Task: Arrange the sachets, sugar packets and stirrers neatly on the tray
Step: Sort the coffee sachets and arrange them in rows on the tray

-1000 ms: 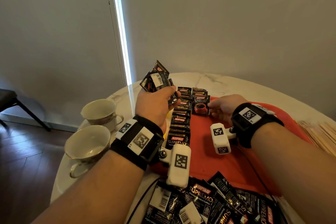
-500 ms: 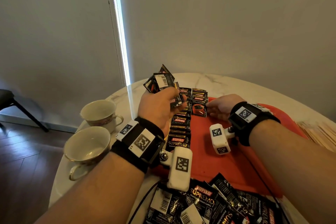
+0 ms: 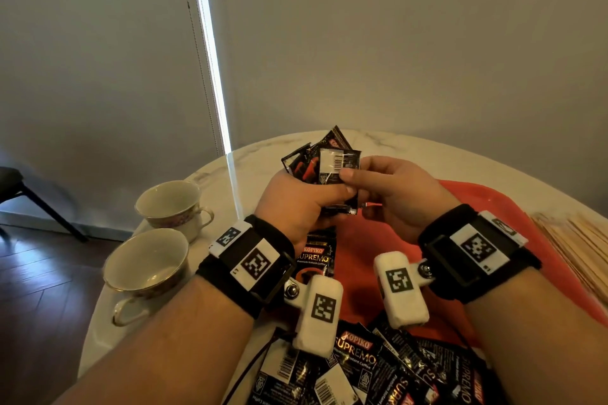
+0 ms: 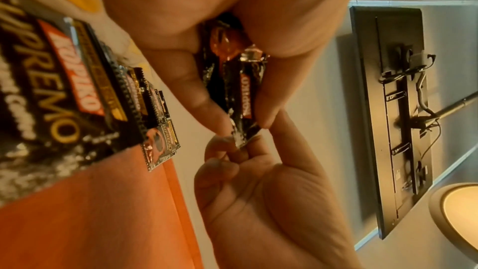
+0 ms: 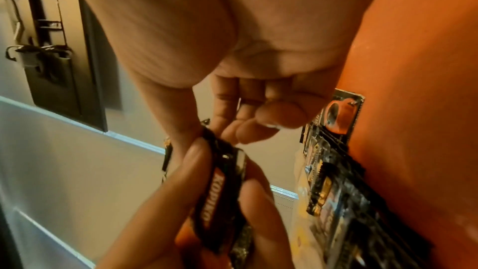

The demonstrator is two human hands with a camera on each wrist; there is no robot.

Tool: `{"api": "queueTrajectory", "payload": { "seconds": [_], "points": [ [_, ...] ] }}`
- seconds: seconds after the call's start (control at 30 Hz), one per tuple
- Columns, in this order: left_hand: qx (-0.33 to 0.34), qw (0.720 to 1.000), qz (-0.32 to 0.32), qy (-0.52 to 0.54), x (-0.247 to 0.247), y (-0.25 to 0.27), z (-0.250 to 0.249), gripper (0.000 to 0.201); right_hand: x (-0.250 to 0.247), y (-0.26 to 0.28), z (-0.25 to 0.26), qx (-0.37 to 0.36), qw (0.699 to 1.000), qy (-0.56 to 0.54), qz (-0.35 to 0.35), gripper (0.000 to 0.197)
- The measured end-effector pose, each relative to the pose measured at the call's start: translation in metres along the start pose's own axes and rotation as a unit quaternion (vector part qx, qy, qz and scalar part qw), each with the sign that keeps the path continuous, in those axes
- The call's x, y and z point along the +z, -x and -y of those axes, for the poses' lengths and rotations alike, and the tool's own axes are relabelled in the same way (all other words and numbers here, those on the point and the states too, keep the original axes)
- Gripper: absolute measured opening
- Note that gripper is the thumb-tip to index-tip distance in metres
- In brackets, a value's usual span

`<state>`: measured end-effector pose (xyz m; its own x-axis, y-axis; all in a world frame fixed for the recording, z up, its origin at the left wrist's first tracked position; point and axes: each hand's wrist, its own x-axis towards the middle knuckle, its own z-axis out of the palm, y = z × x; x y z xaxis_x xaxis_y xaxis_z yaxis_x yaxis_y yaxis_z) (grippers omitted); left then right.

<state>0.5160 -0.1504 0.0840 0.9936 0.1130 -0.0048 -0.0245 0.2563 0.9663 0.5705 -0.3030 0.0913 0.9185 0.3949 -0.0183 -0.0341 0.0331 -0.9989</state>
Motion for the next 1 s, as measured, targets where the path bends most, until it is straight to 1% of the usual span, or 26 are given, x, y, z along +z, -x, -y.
{"api": "queueTrajectory", "payload": {
  "seconds": [0.03, 0.1, 0.17, 0.23, 0.3, 0.37, 0.4, 0.43, 0.47, 0.53, 0.57, 0.6, 0.67, 0.77, 0.87, 1.0],
  "points": [
    [-0.004, 1.0, -0.002, 0.005, 0.001, 0.001, -0.001, 0.023, 0.0, -0.001, -0.002, -0.007, 1.0, -0.002, -0.009, 0.009],
    [-0.017, 0.999, -0.021, 0.039, 0.003, 0.001, -0.003, 0.018, -0.002, -0.003, -0.006, -0.017, 0.999, -0.016, -0.026, 0.005],
    [-0.031, 0.993, -0.068, 0.091, 0.002, -0.001, -0.006, 0.018, -0.004, -0.003, -0.006, -0.034, 0.997, -0.039, -0.058, 0.004],
    [-0.039, 0.986, -0.109, 0.123, 0.0, -0.004, -0.008, 0.019, -0.006, -0.002, 0.0, -0.082, 0.988, -0.091, -0.095, 0.009],
    [-0.045, 0.983, -0.123, 0.131, -0.002, -0.006, -0.009, 0.018, -0.009, -0.004, 0.006, -0.148, 0.973, -0.133, -0.115, 0.013],
    [-0.052, 0.982, -0.12, 0.139, -0.002, -0.005, -0.011, 0.012, -0.009, -0.007, 0.007, -0.196, 0.966, -0.13, -0.111, 0.016],
    [-0.054, 0.981, -0.116, 0.143, -0.001, -0.004, -0.012, 0.009, -0.008, -0.008, 0.006, -0.203, 0.968, -0.11, -0.1, 0.017],
    [-0.054, 0.982, -0.11, 0.145, -0.001, -0.004, -0.012, 0.009, -0.007, -0.008, 0.004, -0.201, 0.973, -0.074, -0.087, 0.021],
    [-0.053, 0.982, -0.1, 0.151, 0.0, -0.003, -0.012, 0.011, -0.005, -0.008, 0.002, -0.198, 0.977, -0.031, -0.075, 0.03],
    [-0.047, 0.984, -0.073, 0.157, -0.001, -0.003, -0.013, 0.021, -0.003, -0.008, -0.002, -0.194, 0.979, 0.036, -0.052, 0.045],
    [-0.042, 0.985, -0.064, 0.155, -0.002, -0.004, -0.012, 0.023, -0.002, -0.008, -0.003, -0.191, 0.979, 0.056, -0.04, 0.048],
    [-0.035, 0.986, -0.055, 0.152, -0.001, -0.003, -0.013, 0.021, -0.001, -0.008, -0.003, -0.186, 0.98, 0.068, -0.028, 0.049],
    [-0.013, 0.99, -0.044, 0.13, -0.001, -0.002, -0.01, 0.009, 0.002, -0.007, -0.002, -0.163, 0.985, 0.055, -0.012, 0.048],
    [0.012, 0.996, -0.046, 0.076, -0.001, -0.004, -0.003, 0.023, 0.002, -0.004, 0.0, -0.123, 0.992, -0.02, -0.016, 0.038],
    [0.007, 0.998, -0.037, 0.044, -0.001, -0.004, -0.001, 0.023, 0.0, -0.004, 0.0, -0.128, 0.99, -0.036, -0.037, 0.027],
    [-0.004, 0.999, -0.028, 0.024, -0.002, -0.003, -0.001, 0.022, -0.005, -0.008, 0.0, -0.122, 0.987, -0.087, -0.055, 0.031]
  ]
}}
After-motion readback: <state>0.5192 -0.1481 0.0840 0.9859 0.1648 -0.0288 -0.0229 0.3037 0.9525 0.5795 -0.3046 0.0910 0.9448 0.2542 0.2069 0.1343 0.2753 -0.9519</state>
